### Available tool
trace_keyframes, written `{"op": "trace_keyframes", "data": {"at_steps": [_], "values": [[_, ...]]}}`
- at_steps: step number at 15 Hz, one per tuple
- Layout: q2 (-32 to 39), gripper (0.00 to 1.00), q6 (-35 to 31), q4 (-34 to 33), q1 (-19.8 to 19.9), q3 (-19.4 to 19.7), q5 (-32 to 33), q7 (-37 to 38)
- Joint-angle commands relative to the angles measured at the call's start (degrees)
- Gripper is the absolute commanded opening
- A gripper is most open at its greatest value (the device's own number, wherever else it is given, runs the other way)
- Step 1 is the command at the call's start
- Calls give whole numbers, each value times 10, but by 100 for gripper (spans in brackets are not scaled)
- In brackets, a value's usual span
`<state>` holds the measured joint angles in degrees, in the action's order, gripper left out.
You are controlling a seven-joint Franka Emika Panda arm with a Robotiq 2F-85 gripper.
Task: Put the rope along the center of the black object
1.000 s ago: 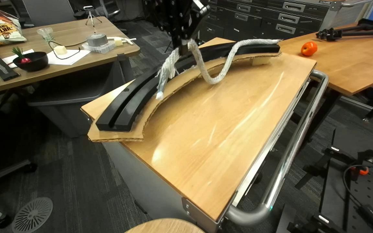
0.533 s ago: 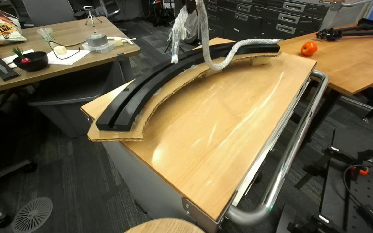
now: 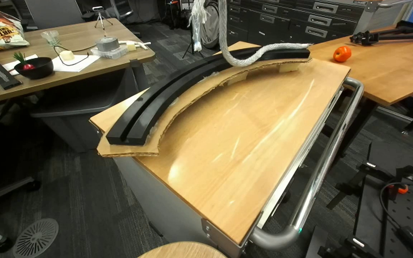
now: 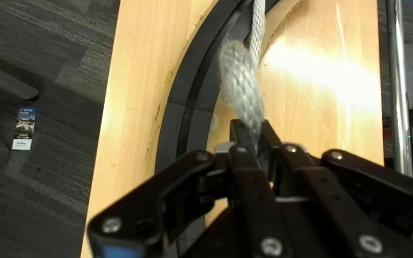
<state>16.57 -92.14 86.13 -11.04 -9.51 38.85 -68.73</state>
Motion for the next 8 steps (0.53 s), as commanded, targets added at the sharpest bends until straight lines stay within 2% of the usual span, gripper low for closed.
{"op": "trace_keyframes", "data": {"at_steps": [1,8], "values": [[24,3,53,-58,-19,2,45,-13],[64,3,87,-105,-26,6,95,-24]]}}
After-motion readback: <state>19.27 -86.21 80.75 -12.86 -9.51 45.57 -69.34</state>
